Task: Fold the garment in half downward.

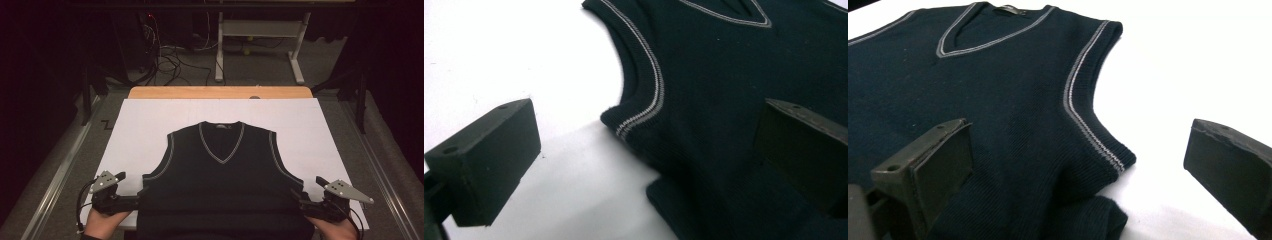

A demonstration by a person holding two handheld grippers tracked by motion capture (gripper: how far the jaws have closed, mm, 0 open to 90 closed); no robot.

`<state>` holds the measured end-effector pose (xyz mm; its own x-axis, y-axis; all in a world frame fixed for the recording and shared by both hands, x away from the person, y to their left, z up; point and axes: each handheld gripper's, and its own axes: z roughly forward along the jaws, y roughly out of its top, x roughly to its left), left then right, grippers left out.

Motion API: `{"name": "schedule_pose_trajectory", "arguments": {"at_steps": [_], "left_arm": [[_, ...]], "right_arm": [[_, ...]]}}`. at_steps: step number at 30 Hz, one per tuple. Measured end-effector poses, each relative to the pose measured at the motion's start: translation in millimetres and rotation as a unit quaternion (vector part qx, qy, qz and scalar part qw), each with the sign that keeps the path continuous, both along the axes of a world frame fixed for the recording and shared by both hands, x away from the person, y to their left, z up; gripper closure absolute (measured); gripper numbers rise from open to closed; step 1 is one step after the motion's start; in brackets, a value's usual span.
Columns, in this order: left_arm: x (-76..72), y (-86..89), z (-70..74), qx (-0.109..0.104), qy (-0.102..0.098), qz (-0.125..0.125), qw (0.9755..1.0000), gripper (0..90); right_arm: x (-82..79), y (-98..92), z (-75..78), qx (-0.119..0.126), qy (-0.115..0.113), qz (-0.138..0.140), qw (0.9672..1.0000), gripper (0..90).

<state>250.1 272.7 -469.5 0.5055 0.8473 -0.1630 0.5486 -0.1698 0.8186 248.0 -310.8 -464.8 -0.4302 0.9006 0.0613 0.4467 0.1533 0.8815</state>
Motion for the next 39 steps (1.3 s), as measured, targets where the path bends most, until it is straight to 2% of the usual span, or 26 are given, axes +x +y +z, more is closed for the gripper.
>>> {"name": "schedule_pose_trajectory", "arguments": {"at_steps": [4,7,8,10,11,17,24,27,32,35,39], "left_arm": [[13.9,0.2,-5.3,-0.007,0.011,0.006,0.9999,0.0],[25.4,1.0,-5.3,-0.021,0.022,0.006,0.9995,0.0],[28.8,0.0,-4.2,-0.016,0.023,0.009,0.9996,0.0],[34.0,-4.2,1.1,0.009,0.005,0.016,0.9998,0.0],[38.3,-6.9,5.6,0.011,0.000,0.013,0.9999,0.0],[68.0,-23.0,18.4,-0.010,0.002,0.001,0.9999,0.0],[102.9,-39.7,28.7,-0.004,0.008,0.003,1.0000,0.0],[116.9,-43.3,32.2,-0.011,0.014,0.012,0.9998,0.0],[137.0,-49.6,36.3,-0.007,0.024,0.014,0.9996,0.0],[149.9,-51.6,37.2,0.009,0.022,0.022,0.9995,1.7],[171.2,-53.2,26.8,0.005,0.061,0.032,0.9976,2.4]], "right_arm": [[9.6,0.6,1.1,0.004,0.007,0.002,1.0000,0.2],[26.1,2.0,7.0,-0.004,0.009,0.000,0.9999,0.2],[26.1,2.0,7.0,-0.004,0.009,0.000,0.9999,0.2],[36.1,3.8,10.2,-0.013,0.010,0.002,0.9999,0.2],[41.6,4.8,11.5,-0.016,0.011,0.004,0.9998,0.1],[76.4,12.0,17.9,-0.031,0.010,-0.005,0.9995,0.2],[108.6,15.3,29.3,-0.029,0.012,-0.016,0.9994,0.2],[119.2,18.3,32.1,-0.026,0.015,-0.016,0.9994,0.2],[134.1,23.8,30.6,-0.039,0.022,-0.020,0.9988,0.3],[145.3,27.9,25.7,-0.041,0.032,-0.019,0.9985,0.4],[159.8,34.5,19.1,-0.043,0.042,-0.022,0.9980,0.4]]}}
